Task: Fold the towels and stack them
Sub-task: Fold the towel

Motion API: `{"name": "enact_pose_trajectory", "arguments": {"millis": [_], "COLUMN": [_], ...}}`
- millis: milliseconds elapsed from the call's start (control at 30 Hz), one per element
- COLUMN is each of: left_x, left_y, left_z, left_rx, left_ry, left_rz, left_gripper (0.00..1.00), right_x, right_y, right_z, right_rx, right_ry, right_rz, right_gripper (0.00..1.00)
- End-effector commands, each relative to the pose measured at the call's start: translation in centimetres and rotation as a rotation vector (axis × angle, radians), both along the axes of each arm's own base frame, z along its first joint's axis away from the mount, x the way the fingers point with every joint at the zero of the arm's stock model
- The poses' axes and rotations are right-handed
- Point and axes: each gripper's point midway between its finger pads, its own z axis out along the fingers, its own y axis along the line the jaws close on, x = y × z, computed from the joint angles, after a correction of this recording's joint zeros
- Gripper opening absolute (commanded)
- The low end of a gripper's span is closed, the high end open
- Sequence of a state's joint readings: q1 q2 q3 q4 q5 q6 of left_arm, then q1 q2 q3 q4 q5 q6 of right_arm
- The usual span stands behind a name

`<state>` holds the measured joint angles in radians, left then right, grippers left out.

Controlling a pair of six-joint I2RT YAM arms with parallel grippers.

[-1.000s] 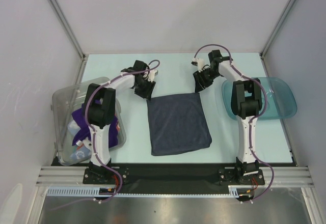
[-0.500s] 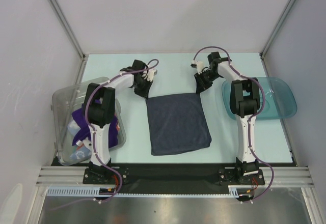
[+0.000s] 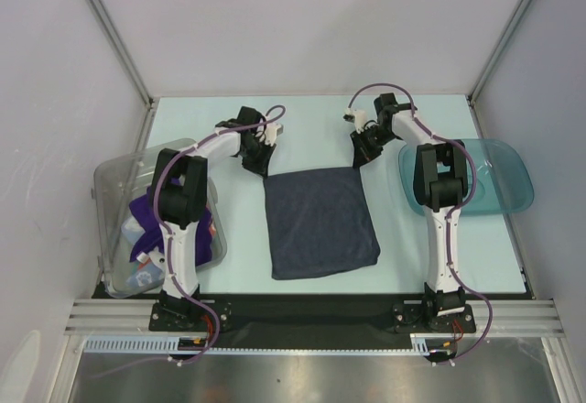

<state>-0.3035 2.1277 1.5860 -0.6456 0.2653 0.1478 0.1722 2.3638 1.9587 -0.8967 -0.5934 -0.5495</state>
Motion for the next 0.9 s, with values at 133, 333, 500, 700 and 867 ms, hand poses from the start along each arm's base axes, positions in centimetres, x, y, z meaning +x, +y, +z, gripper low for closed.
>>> {"name": "enact_pose_trajectory", "arguments": {"millis": [133,333,500,700,867], "left_x": [2.2,4.1,5.5,4.9,3.2], "left_y": [0.0,1.0,1.5,2.1,2.0], "left_z": [2.7,7.3,15.5,24.0,28.8], "left_rx": [-0.021,0.007,-0.008,-0.002,0.023], "left_ry": [-0.087,-0.237,-0.431,-0.605,-0.709], "left_rz": [0.023,0.087,0.119,0.111,0.084], "left_gripper": [0.01,0.00,0.00,0.00,0.00], "right_x": [1.3,3.7,5.9,5.8,4.1], "right_y": [-0.5,-1.5,-1.8,-1.6,-2.1], "right_z": [1.6,6.7,13.6,22.9,29.5], "right_rx": [-0.009,-0.033,0.011,0.115,0.163], "right_ry": [-0.065,-0.258,-0.457,-0.647,-0.790], "right_rz": [-0.046,-0.136,-0.247,-0.317,-0.353], "right_gripper": [0.00,0.00,0.00,0.00,0.00]}}
